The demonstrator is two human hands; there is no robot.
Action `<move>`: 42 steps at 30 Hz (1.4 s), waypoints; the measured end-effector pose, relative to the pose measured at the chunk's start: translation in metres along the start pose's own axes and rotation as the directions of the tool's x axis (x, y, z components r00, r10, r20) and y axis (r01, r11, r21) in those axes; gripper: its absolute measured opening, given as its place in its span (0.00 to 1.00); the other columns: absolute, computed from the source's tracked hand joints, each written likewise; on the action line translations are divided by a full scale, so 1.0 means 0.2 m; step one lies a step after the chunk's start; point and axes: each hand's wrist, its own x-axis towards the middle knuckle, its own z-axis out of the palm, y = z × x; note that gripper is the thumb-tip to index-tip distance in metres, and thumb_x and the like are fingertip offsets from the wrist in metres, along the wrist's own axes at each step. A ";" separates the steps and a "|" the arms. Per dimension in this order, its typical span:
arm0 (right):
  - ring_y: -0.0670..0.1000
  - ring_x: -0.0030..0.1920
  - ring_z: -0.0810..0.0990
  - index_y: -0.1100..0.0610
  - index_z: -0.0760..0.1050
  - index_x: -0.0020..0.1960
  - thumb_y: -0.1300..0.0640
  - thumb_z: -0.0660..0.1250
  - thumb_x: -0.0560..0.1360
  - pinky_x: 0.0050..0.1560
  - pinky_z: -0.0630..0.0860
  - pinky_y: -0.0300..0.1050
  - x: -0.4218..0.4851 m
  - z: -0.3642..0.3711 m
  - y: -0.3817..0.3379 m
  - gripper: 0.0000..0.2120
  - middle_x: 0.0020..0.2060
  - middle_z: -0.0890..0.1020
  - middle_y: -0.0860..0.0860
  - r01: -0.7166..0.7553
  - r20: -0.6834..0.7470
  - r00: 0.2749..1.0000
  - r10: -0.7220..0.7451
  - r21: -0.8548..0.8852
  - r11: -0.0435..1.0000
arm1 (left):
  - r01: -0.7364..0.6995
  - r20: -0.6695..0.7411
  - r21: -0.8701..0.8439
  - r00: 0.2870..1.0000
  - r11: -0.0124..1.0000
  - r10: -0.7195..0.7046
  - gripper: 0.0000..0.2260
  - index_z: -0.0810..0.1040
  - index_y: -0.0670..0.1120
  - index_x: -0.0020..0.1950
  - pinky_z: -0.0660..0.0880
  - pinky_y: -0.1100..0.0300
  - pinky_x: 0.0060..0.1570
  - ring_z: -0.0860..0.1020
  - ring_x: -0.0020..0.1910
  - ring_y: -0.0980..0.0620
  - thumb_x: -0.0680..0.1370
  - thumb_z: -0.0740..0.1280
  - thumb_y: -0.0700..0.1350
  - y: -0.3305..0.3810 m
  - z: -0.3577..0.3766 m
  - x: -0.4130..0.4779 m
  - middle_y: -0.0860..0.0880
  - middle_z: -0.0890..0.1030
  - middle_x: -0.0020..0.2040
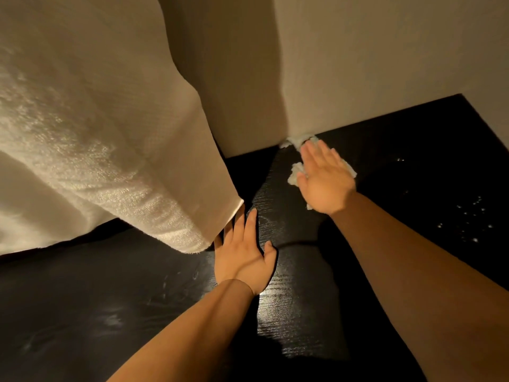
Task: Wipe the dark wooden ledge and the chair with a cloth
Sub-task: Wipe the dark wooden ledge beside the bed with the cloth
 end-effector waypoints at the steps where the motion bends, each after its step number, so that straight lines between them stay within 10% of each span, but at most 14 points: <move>1: 0.57 0.83 0.49 0.58 0.52 0.84 0.45 0.49 0.83 0.83 0.46 0.55 0.02 0.00 0.01 0.33 0.83 0.55 0.55 -0.049 0.003 0.999 0.049 -0.010 0.999 | -0.001 -0.003 -0.001 1.000 1.000 0.001 0.35 0.52 0.55 0.85 0.52 0.44 0.78 0.62 0.77 0.48 0.79 0.57 0.61 0.00 0.00 0.00 0.53 0.62 0.81; 10: 0.53 0.83 0.43 0.56 0.50 0.84 0.45 0.47 0.84 0.82 0.42 0.52 -0.02 0.03 -0.25 0.31 0.84 0.50 0.52 0.232 0.083 0.969 -0.231 -0.012 0.973 | 0.005 0.005 0.003 1.000 1.000 -0.005 0.36 0.50 0.56 0.85 0.51 0.46 0.78 0.62 0.77 0.48 0.79 0.56 0.61 0.00 0.00 0.00 0.52 0.61 0.82; 17: 0.58 0.83 0.46 0.58 0.49 0.84 0.45 0.46 0.84 0.83 0.44 0.55 0.03 -0.04 0.15 0.32 0.84 0.51 0.55 -0.143 0.025 0.989 0.144 -0.032 0.989 | -0.003 -0.012 0.002 1.000 1.000 0.003 0.35 0.51 0.56 0.85 0.48 0.48 0.77 0.62 0.77 0.49 0.79 0.57 0.62 0.00 0.00 0.01 0.53 0.62 0.81; 25: 0.54 0.83 0.44 0.56 0.46 0.85 0.44 0.45 0.83 0.82 0.42 0.52 -0.23 -0.01 -0.14 0.33 0.84 0.49 0.53 0.160 0.101 0.983 -0.154 -0.051 0.986 | 0.002 -0.007 -0.011 1.000 1.000 -0.002 0.35 0.49 0.56 0.85 0.48 0.47 0.79 0.57 0.79 0.49 0.79 0.57 0.61 0.00 0.00 0.00 0.53 0.60 0.82; 32: 0.57 0.83 0.44 0.58 0.46 0.84 0.44 0.44 0.84 0.82 0.42 0.55 -0.08 -0.05 0.14 0.33 0.84 0.49 0.56 -0.177 0.036 0.983 0.179 -0.043 0.983 | 0.005 -0.023 -0.017 1.000 1.000 -0.005 0.35 0.52 0.57 0.84 0.47 0.47 0.79 0.58 0.79 0.49 0.79 0.57 0.61 0.00 0.00 0.01 0.54 0.61 0.81; 42: 0.54 0.84 0.46 0.55 0.48 0.84 0.42 0.41 0.81 0.81 0.41 0.51 -0.39 0.00 0.02 0.35 0.84 0.50 0.52 0.048 0.064 0.997 -0.042 -0.102 0.994 | -0.020 -0.054 -0.027 0.998 0.999 0.019 0.34 0.54 0.56 0.84 0.48 0.44 0.80 0.57 0.80 0.49 0.79 0.59 0.61 0.00 0.00 0.00 0.53 0.61 0.82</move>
